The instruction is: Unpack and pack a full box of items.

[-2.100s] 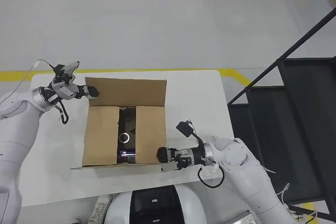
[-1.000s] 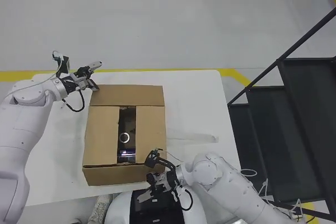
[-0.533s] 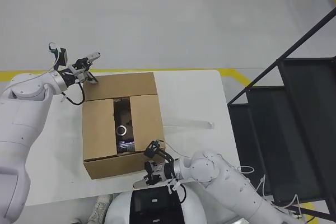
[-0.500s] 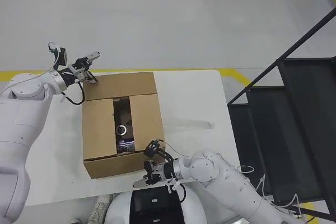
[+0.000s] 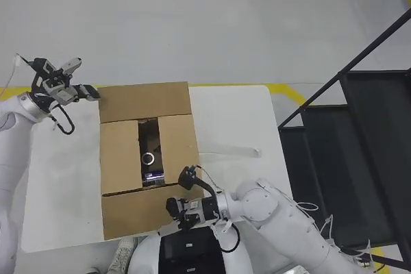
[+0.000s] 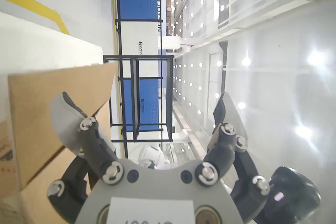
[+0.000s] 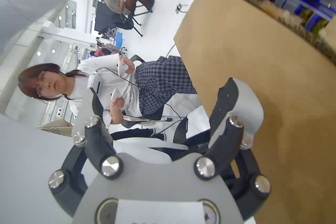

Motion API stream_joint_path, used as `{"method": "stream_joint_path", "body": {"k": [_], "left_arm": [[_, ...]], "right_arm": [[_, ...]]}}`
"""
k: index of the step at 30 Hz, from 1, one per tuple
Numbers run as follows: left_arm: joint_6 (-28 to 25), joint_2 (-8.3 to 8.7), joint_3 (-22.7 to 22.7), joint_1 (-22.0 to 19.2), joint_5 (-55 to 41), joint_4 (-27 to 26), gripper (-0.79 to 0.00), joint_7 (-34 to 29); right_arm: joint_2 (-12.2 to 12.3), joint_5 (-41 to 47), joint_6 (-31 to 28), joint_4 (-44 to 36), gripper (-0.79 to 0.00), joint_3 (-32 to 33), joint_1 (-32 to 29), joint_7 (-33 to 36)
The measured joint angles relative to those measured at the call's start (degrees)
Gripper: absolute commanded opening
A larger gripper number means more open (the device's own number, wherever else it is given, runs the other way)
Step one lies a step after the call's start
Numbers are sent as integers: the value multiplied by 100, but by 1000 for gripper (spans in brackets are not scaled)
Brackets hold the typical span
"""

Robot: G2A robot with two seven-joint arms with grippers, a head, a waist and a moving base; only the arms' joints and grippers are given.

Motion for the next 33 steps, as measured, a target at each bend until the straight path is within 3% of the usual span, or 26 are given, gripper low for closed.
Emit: {"method": "stream_joint_path", "body": {"k": [5,11,17,29,33], "left_arm": [[298,318,-586,540,112,-389,0,-750],[556,608,-1018,1183,459,-855,0,-1538],[771,863,-1035,1907,301,-1796,0,-1551],[788,889,-1035,1986,274,-1883,0,-1537],[733,892,-1131,2173,200,-2082,0,-1077]], "right_arm": [[-78,193,824,-30,0,8,457,-414],[-322,179,1800,589,0,-570,1322,-877],[-458,539,1912,996,0,-832,1684,-990],[-456,532,1910,987,0,-827,1671,-994],[-499,653,2034,1038,0,-911,1665,-1059]]}}
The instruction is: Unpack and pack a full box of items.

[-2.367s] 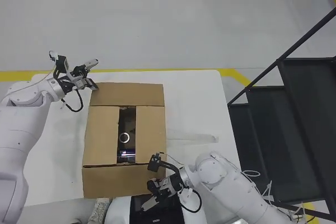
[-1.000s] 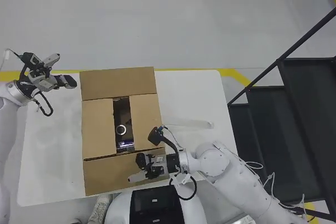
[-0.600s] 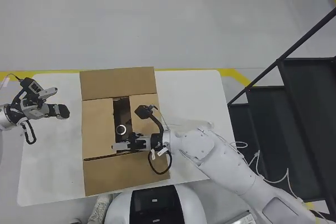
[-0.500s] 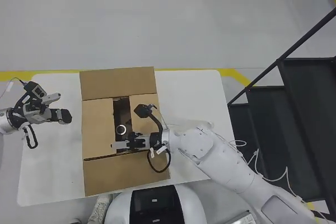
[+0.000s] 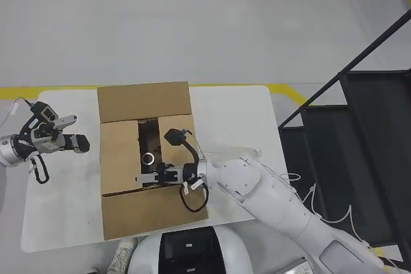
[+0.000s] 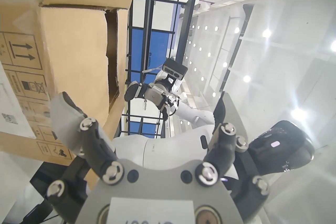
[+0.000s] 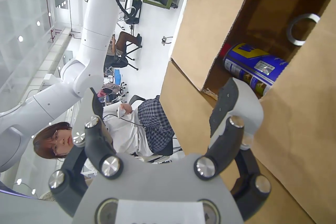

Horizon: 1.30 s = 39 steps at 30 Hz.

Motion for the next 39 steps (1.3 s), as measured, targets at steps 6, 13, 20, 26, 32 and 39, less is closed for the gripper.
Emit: {"method": "stream_joint_path", "body": {"k": [6,13,20,26,32,39], "left_arm": [[38,58,-313,211,-284,-253,0,29],[89,103,-472,347,-289,-514,0,17],[69,102,-645,380,-600,-710,0,351],[49,83,-832,387,-1109,-932,0,550],[136,114,-1052,516,-1236,-1211,0,516],[603,118,-864,418,-1033,-981,0,443]], "right_arm": [[-259,404,500,624,0,-451,517,-109],[-684,881,508,1478,0,-1081,1184,-201],[-977,1251,-443,1511,0,-1305,1490,-198],[-1350,1340,-880,1720,0,-1662,2014,-304],[-2004,1693,-1205,2649,0,-2284,2601,-378],[-2726,1998,-1474,3863,0,-2740,2936,-171]]}}
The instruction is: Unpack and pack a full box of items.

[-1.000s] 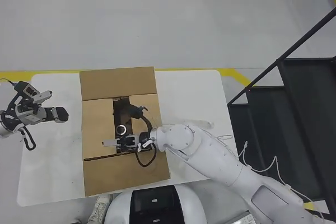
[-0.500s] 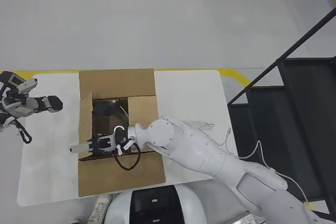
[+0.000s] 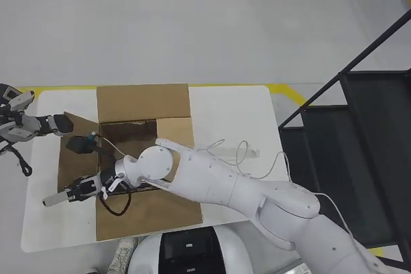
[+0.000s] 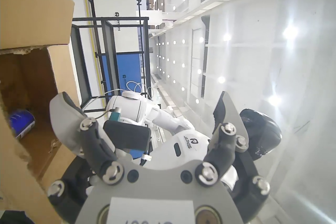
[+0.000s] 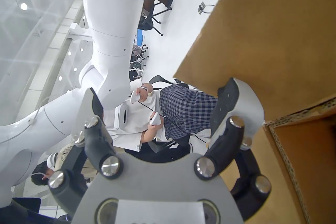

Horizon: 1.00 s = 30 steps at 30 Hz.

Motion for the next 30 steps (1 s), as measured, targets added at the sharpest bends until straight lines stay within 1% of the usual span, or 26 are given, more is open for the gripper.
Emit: {"method": "stream_joint_path", "body": {"k": [2,5,7,10,13,16,19,20,23,26,30], "left_arm": [[118,-13,157,-170,143,223,0,-39],[73,-42,426,-315,476,521,0,71],[39,-47,496,-347,637,676,0,194],[-12,-31,544,-366,963,907,0,359],[-59,-16,568,-362,1233,1113,0,518],[-80,-12,574,-339,1323,1282,0,637],[-126,-11,626,-323,1519,1400,0,805],[-119,-18,682,-321,1603,1423,0,842],[-126,-56,895,-341,1830,1421,0,926],[-200,-110,1155,-360,2079,1299,0,1057],[-266,-175,1424,-327,2257,1113,0,1255]], "right_arm": [[-125,26,-115,229,0,-43,-4,102],[-217,59,-201,415,0,21,32,227],[-213,75,-260,471,0,102,13,313],[-92,20,-377,374,0,301,-132,397],[153,-170,-413,41,0,604,-384,413],[493,-502,-313,-547,0,1018,-787,388],[893,-907,-119,-1384,0,1575,-1380,433],[1056,-1074,-26,-1770,0,1831,-1669,491],[1430,-1450,202,-2729,0,2517,-2466,696],[1725,-1649,341,-3553,0,3212,-3286,900],[1997,-1698,257,-4321,0,4038,-4247,1123]]}}
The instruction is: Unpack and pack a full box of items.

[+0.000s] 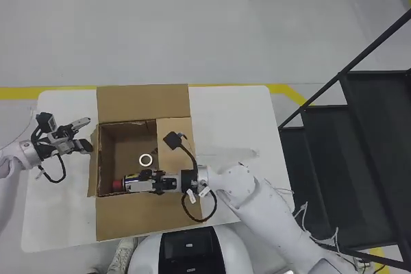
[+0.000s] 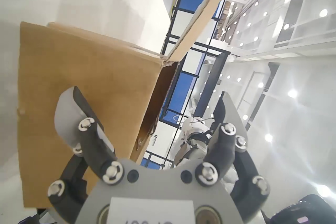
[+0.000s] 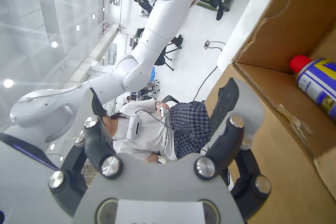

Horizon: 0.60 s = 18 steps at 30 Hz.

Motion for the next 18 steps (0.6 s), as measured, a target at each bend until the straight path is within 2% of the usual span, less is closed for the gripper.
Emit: {"method": "stream_joint_path", "body": {"k": [5,10,14,18], "left_arm": [[3,-29,97,-25,10,-76,0,-43],[-80,62,-251,-58,-108,-305,0,-329],[-60,181,-761,45,-424,-976,0,-798],[143,204,-835,154,-633,-1722,0,-1035]], "right_arm": [[212,-9,-127,-730,0,749,-894,169],[314,13,-155,-1116,0,1026,-1291,278],[372,-10,-141,-1228,0,1116,-1436,279],[422,-16,-109,-1296,0,1211,-1554,241]]}}
